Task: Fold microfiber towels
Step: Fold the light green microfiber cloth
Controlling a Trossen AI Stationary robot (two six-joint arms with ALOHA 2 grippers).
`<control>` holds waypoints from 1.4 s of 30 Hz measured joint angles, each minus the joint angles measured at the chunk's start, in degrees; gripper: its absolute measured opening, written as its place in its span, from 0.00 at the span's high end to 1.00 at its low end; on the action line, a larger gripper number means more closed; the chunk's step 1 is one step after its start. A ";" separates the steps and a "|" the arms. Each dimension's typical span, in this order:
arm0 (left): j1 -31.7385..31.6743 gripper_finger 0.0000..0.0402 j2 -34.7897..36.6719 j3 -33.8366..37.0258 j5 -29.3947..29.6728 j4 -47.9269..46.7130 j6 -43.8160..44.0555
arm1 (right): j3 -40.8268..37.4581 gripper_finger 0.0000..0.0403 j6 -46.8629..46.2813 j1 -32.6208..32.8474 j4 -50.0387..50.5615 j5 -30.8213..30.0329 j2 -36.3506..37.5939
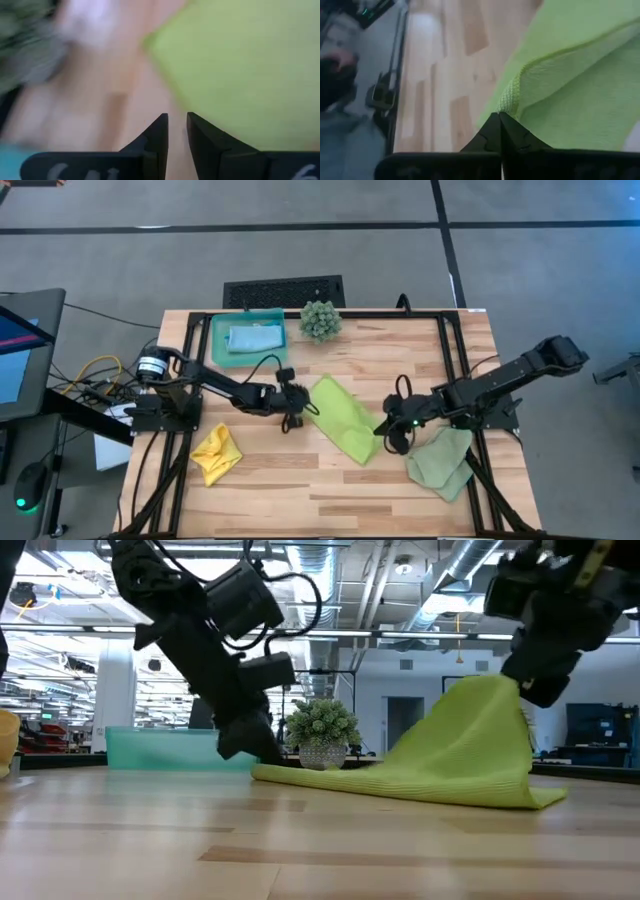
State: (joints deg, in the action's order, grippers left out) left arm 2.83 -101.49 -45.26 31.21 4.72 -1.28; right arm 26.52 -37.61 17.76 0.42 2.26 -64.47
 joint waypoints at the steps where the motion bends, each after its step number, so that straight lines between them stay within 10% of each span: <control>1: 0.59 0.84 0.00 -0.04 -2.06 0.19 -0.78 | 0.00 0.98 -1.26 -0.47 0.51 -0.81 0.00; 7: 1.71 0.84 -0.38 0.43 -15.35 2.53 -2.88 | 0.00 0.98 -4.02 -2.09 3.22 -1.03 -0.02; 42: 3.97 0.84 -3.37 -8.61 -9.90 -13.57 -6.99 | -0.07 0.86 -8.95 2.23 13.27 -5.09 -8.40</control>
State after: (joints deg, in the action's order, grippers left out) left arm 6.80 -104.86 -53.87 21.30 -8.85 -8.27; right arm 26.46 -46.57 19.98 13.69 -2.83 -72.86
